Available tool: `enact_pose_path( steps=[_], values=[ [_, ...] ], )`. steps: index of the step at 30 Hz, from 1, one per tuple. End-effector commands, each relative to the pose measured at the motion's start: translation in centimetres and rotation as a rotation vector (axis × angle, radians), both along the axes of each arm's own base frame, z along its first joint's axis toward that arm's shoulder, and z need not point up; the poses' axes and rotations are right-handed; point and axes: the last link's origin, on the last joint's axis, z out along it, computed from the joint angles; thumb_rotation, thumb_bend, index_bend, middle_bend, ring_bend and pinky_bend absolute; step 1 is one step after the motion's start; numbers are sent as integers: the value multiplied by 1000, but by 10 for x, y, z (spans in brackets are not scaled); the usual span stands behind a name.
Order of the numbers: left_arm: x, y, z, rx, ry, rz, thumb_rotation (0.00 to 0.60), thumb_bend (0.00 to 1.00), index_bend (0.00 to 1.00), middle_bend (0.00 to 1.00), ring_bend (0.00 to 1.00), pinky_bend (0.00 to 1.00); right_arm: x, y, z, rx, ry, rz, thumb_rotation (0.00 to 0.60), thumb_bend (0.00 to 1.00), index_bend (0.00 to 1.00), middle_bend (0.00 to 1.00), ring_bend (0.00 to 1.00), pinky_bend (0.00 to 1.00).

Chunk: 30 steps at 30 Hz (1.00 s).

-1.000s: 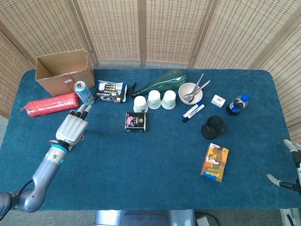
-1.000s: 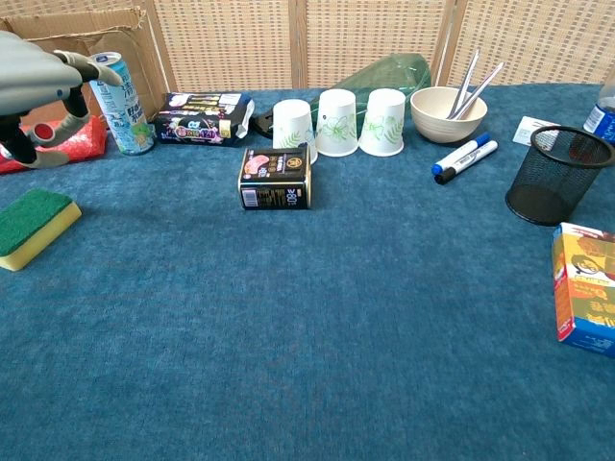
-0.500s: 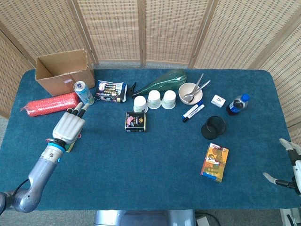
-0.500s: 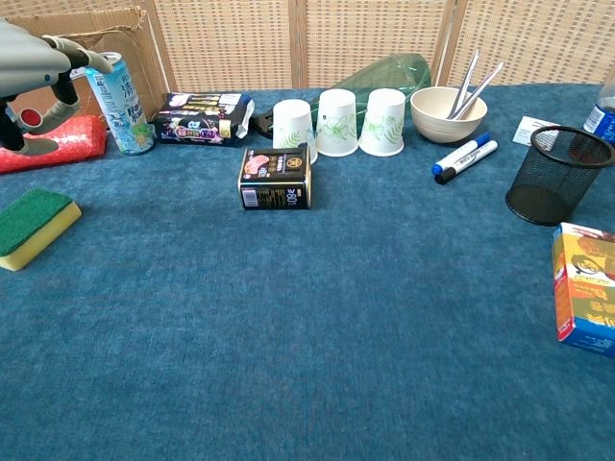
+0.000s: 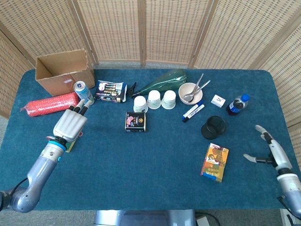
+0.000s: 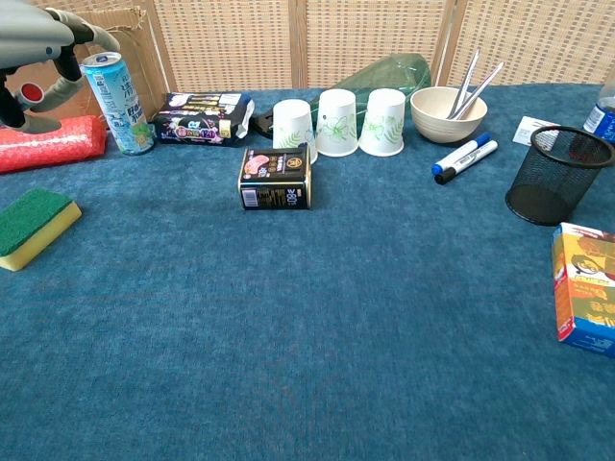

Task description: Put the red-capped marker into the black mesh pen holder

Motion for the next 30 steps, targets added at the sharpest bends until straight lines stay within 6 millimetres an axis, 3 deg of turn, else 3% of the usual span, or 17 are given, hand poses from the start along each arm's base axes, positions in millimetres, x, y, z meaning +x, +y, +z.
enact_pose_path(
  steps=[1, 13, 30],
  values=[
    [0, 1, 1, 0, 0, 4, 600, 413, 753, 0, 0, 292, -1, -20, -18, 18, -39, -12, 600, 0, 0, 0, 0, 133],
    [-3, 6, -3, -11, -8, 18, 600, 413, 753, 0, 0, 292, 12, -69, -50, 24, -6, -4, 600, 0, 0, 0, 0, 133],
    [-12, 12, -3, -4, -20, 43, 600, 413, 753, 0, 0, 292, 42, -89, -79, 10, 2, 25, 600, 0, 0, 0, 0, 139]
  ],
)
